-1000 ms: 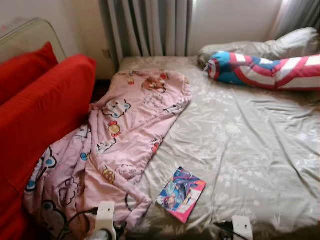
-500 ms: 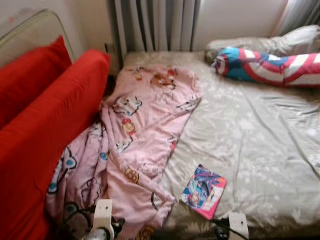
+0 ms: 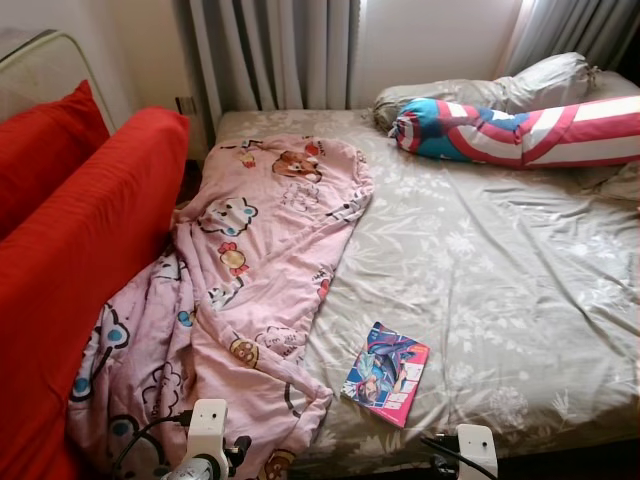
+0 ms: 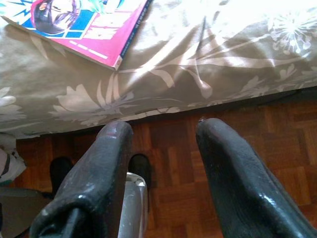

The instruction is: Clean up the room

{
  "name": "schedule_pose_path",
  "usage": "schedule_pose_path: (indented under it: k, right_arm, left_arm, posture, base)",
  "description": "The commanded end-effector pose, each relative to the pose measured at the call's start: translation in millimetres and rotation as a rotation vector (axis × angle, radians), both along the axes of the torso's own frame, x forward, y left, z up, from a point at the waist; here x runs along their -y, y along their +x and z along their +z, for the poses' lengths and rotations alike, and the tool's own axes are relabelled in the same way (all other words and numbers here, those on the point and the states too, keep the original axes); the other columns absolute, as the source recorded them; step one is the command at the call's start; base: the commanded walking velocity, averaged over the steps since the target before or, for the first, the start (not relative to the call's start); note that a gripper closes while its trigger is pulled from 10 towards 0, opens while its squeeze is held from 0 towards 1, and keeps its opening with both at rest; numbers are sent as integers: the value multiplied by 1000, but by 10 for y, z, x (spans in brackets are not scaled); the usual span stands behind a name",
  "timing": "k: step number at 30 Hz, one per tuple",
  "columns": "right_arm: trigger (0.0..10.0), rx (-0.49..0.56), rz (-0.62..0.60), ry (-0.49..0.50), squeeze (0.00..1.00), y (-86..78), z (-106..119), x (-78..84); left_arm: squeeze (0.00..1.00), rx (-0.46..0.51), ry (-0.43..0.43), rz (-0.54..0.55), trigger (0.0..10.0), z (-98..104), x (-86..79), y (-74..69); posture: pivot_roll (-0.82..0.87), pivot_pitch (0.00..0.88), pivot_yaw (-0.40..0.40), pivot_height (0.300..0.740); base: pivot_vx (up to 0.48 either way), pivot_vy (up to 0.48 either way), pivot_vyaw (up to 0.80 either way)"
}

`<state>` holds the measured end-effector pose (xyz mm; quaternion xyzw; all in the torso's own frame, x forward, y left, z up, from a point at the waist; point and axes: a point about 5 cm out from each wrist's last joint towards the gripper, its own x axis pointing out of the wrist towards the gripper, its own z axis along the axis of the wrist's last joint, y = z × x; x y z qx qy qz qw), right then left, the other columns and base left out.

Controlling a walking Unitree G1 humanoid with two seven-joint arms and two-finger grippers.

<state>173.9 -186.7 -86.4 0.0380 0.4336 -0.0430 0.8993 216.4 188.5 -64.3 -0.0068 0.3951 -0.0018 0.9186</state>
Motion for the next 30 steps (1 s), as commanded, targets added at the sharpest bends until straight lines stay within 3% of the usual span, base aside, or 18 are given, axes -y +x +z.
schedule_pose_path:
  k: [1, 9, 18, 23, 29, 30]
  right_arm:
    - [10000, -13, -12, 1, 0, -43, -18, 15]
    - [10000, -9, -18, 1, 0, -36, -11, 46]
    - [10000, -11, -17, 1, 0, -32, -10, 46]
    - [10000, 0, -17, 4, 0, -21, -2, 54]
    - [10000, 86, -8, 14, 0, 169, 98, 33]
    - [10000, 128, -3, 24, 0, 260, 150, 14]
  left_arm:
    - [0, -5, 9, -14, 10000, -12, -5, -23]
    - [0, -1, 9, -17, 10000, -11, 7, -20]
    - [0, 1, 10, -9, 10000, -11, 1, -21]
    - [0, 11, 9, -5, 10000, -6, 2, -18]
    - [0, 54, -4, -4, 10000, 14, 12, -6]
    - [0, 80, -12, 0, 10000, 29, 15, 5]
  posture:
    - [-32, 38, -16, 740]
    - [-34, 41, -19, 740]
    - [-34, 46, -20, 740]
    - [-35, 50, -20, 740]
    - [-36, 50, -21, 740]
    - [-40, 50, -22, 740]
  base:
    - [0, -480, 0]
    - [0, -73, 0]
    - [0, -401, 0]
    - [0, 0, 0]
    - [0, 0, 0]
    - [0, 0, 0]
